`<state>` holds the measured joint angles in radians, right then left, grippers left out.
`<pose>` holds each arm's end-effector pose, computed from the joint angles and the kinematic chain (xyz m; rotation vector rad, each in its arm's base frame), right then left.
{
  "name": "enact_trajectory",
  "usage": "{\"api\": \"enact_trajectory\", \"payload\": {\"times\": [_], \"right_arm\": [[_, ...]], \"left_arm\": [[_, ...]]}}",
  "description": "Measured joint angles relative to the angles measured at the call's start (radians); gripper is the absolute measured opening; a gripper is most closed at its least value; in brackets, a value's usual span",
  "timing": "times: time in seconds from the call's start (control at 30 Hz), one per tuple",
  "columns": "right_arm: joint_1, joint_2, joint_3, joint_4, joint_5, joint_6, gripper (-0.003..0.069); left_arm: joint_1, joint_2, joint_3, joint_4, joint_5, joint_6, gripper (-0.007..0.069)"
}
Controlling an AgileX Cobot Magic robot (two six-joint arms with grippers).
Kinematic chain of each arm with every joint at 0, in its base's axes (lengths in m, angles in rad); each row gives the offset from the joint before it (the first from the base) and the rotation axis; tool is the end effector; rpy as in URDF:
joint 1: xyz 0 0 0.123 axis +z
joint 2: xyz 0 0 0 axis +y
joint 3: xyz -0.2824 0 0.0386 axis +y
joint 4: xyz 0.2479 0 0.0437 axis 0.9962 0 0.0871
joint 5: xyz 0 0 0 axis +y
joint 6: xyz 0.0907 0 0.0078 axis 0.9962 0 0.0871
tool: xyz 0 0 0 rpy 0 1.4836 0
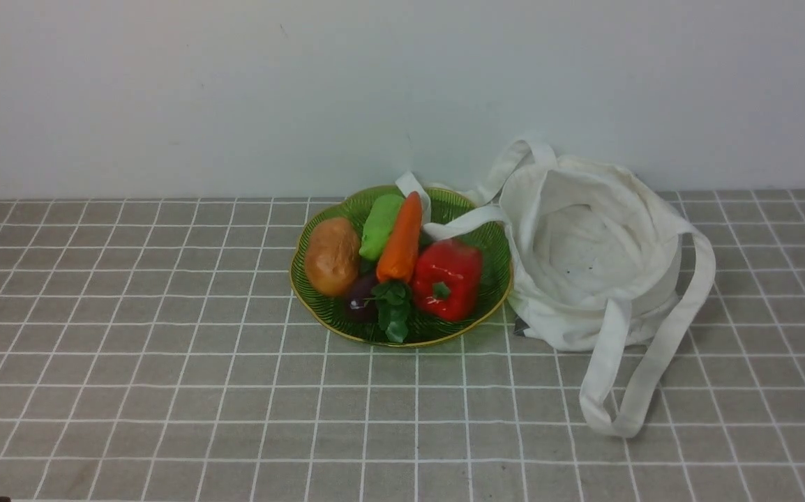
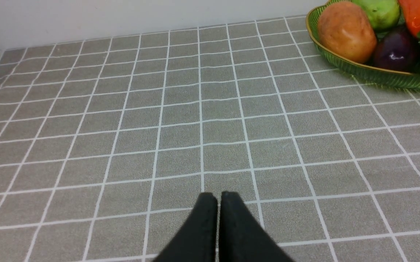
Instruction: Take vegetables from bag on grey coffee tablecloth place on plate.
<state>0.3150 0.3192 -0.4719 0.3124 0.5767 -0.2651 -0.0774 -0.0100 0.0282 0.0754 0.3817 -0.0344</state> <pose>0.0596 0.0355 0.3013 -0.4124 1.8523 0.3732 0.0525 -0.0015 0.1699 0.0871 1.8804 -0.0023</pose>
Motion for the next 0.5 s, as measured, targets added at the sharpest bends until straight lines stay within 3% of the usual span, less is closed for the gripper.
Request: {"api": "enact_trajectory", "payload": {"times": [0.17,0.5], "right_arm": [[0.0,0.0,0.105,0.023,-0.16,0.001,-0.0015],[0.0,0.0,0.192,0.026,-0.135,0.001,-0.0015]], "left_arm": [[0.0,0.0,0.0,0.0,0.0,0.0,-0.0005],[0.0,0.0,0.0,0.0,0.0,0.0,-0.0005]]}}
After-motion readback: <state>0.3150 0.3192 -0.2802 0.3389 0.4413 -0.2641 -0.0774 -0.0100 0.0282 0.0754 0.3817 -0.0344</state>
